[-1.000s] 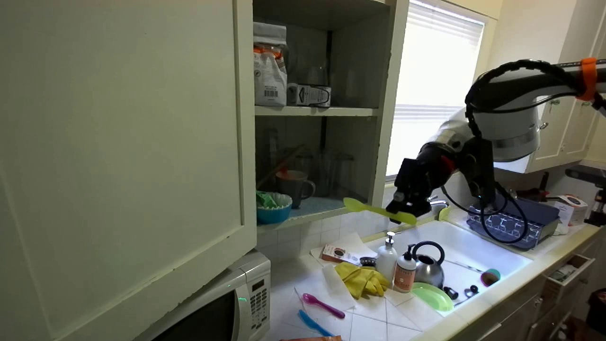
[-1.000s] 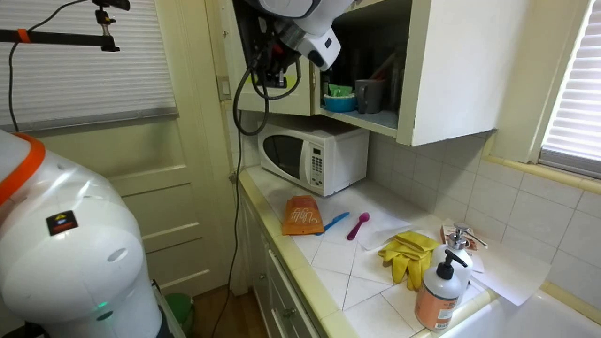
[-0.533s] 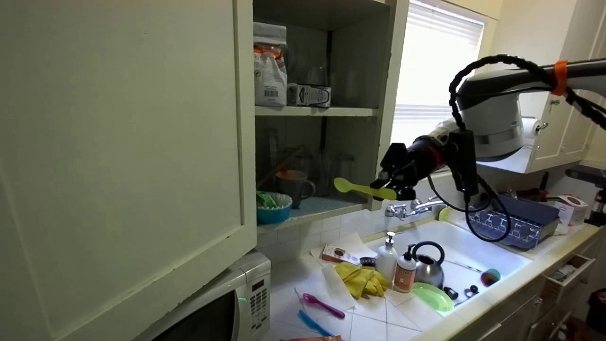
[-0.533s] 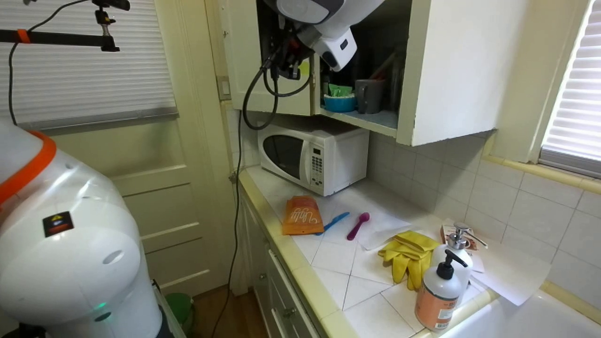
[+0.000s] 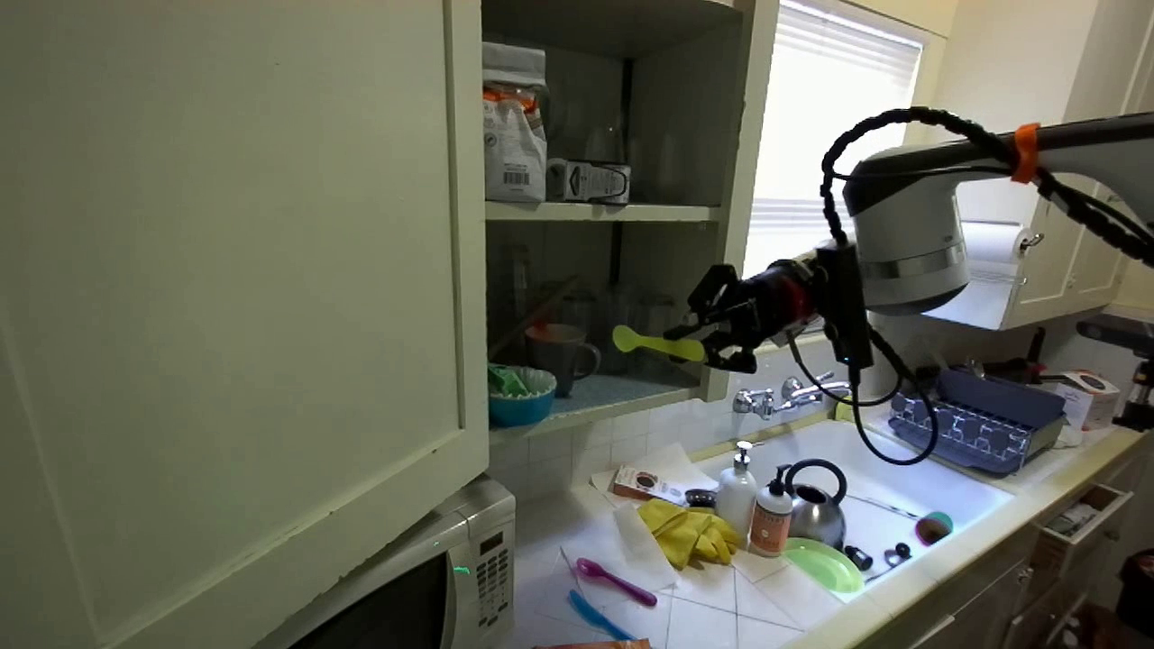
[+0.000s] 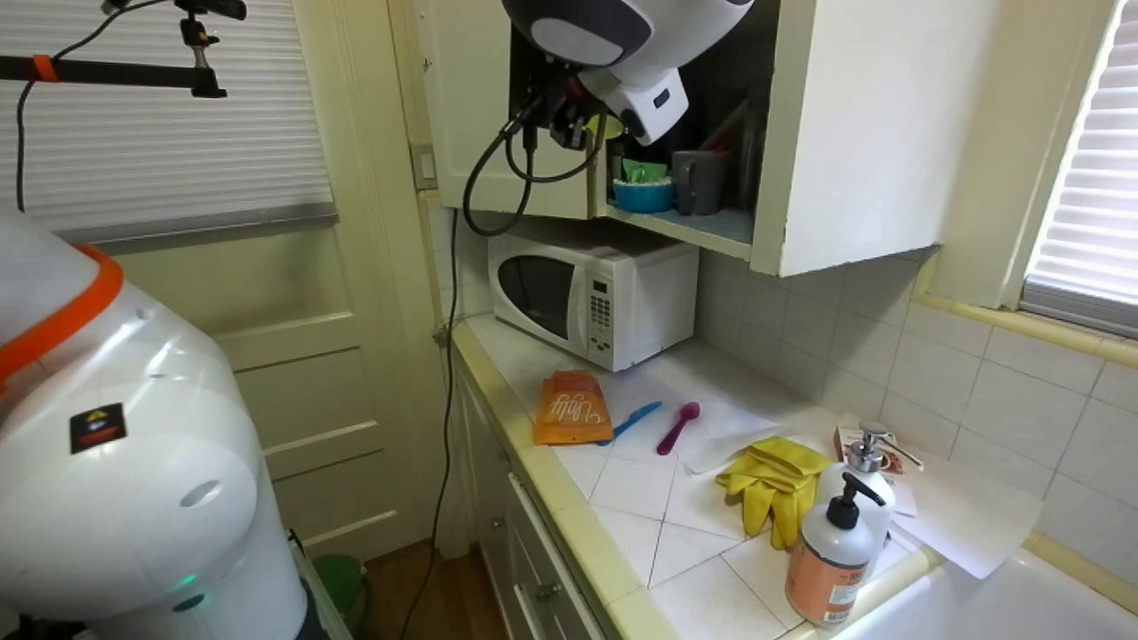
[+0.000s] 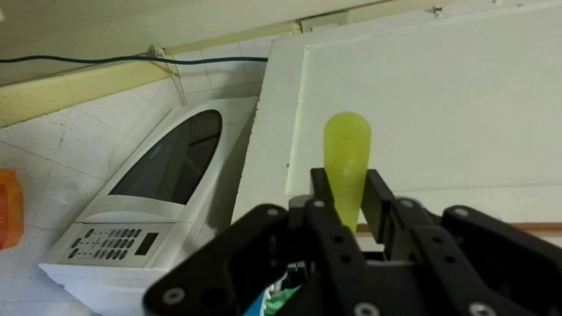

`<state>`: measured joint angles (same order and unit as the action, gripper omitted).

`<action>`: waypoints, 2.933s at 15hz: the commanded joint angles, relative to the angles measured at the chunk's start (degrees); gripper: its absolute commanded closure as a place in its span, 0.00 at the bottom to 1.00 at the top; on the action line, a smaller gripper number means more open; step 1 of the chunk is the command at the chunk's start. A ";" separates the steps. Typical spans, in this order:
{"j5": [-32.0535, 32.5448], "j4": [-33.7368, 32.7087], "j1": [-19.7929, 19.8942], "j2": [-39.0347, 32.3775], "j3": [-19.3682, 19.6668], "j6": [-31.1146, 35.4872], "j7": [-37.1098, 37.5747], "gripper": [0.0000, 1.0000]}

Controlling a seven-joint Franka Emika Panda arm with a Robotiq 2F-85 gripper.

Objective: Put the green spoon in the kitchen cabinet

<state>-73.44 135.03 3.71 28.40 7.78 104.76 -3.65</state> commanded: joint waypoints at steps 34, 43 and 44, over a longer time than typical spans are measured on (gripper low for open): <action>-35.79 -10.87 -0.77 -17.40 -7.25 20.59 4.42 0.94; -39.36 -12.76 -0.76 -21.39 -6.73 19.73 6.81 0.94; -40.06 -12.92 -0.76 -21.72 -6.67 19.55 6.90 0.94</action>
<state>-110.68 123.63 3.42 8.48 0.81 124.04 2.00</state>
